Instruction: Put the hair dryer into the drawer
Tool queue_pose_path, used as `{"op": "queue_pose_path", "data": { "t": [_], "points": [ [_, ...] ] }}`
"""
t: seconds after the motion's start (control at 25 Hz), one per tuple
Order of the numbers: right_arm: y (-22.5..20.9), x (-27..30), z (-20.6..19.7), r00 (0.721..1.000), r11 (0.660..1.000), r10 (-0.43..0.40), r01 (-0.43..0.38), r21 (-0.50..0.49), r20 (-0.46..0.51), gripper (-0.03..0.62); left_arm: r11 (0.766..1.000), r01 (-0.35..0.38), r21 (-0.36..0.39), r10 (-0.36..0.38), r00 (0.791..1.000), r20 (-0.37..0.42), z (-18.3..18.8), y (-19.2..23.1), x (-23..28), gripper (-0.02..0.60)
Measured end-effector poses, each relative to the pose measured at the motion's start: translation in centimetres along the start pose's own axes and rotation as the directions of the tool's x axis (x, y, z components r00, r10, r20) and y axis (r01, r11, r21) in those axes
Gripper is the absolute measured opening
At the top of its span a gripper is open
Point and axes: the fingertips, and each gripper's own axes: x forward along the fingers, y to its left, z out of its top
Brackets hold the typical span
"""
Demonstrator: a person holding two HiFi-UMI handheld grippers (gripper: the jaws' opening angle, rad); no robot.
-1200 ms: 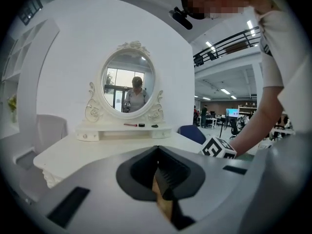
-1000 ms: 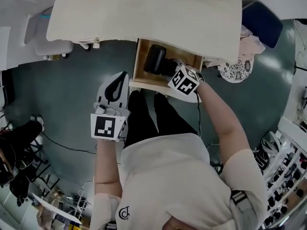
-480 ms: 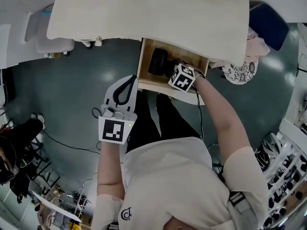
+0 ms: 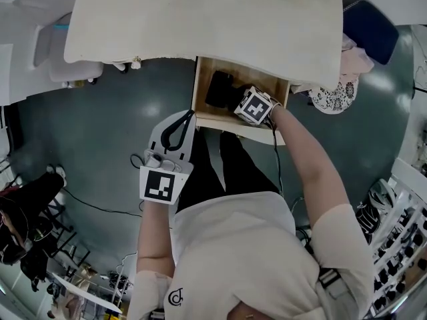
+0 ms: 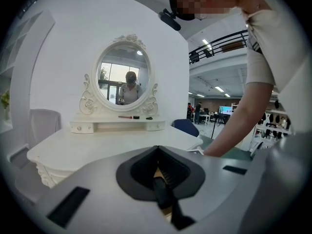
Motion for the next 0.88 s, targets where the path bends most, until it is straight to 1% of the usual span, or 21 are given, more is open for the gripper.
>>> {"op": "queue_pose_path", "data": {
  "t": [0.12,0.32,0.36,0.4,0.44,0.48,0.52,0.6,0.64,0.68,0.8,0.84,0.88],
  "points": [
    [0.3,-0.4,0.7,0.999,1.000,-0.016,0.016,-0.011,0.039,0.324,1.000,0.020,0.003,-0.020,1.000,0.002,0.4,0.1,0.2,0.012],
    [0.3,-3.7,2.7,0.992,0.997,-0.072,0.069,0.026,0.105,0.331,0.998,0.046,0.034,-0.047,0.998,0.030,2.1,0.5,0.7,0.012],
    [0.4,-4.4,3.2,0.989,0.996,-0.083,0.081,0.022,0.124,0.325,0.998,0.049,0.035,-0.051,0.998,0.041,2.7,0.5,0.7,0.012],
    [0.5,-5.3,3.7,0.984,0.995,-0.098,0.096,0.021,0.148,0.304,0.998,0.055,0.037,-0.057,0.997,0.051,3.2,0.4,0.7,0.012],
    [0.6,-6.4,4.3,0.976,0.993,-0.119,0.116,0.030,0.181,0.268,0.997,0.063,0.042,-0.066,0.996,0.060,3.7,0.3,0.7,0.012],
    [0.5,-7.7,5.1,0.962,0.988,-0.152,0.143,0.052,0.227,0.225,0.996,0.072,0.049,-0.076,0.995,0.067,4.2,0.2,0.7,0.012],
    [0.3,-9.4,6.0,0.939,0.980,-0.195,0.177,0.088,0.283,0.162,0.995,0.081,0.055,-0.085,0.994,0.076,4.7,0.1,0.8,0.012],
    [-0.2,-13.0,7.8,0.873,0.956,-0.285,0.232,0.177,0.395,0.019,0.993,0.096,0.063,-0.101,0.990,0.093,5.7,0.0,0.8,0.012],
    [-0.1,-14.8,8.5,0.841,0.947,-0.313,0.244,0.208,0.442,0.008,0.992,0.104,0.068,-0.111,0.989,0.102,6.3,0.0,0.9,0.012],
    [0.1,-16.3,9.2,0.814,0.942,-0.329,0.251,0.223,0.478,0.008,0.991,0.112,0.076,-0.120,0.987,0.111,6.9,-0.1,0.9,0.012],
    [1.8,-20.3,10.8,0.757,0.937,-0.348,0.273,0.217,0.553,0.006,0.985,0.127,0.113,-0.143,0.980,0.139,8.8,-0.7,0.9,0.012],
    [2.6,-21.7,11.2,0.736,0.936,-0.351,0.274,0.220,0.579,0.006,0.983,0.128,0.130,-0.146,0.978,0.145,9.4,-0.9,0.8,0.012],
    [3.4,-23.2,11.6,0.709,0.934,-0.357,0.276,0.226,0.609,0.006,0.981,0.127,0.149,-0.150,0.977,0.149,10.0,-1.2,0.8,0.012]
  ]
}}
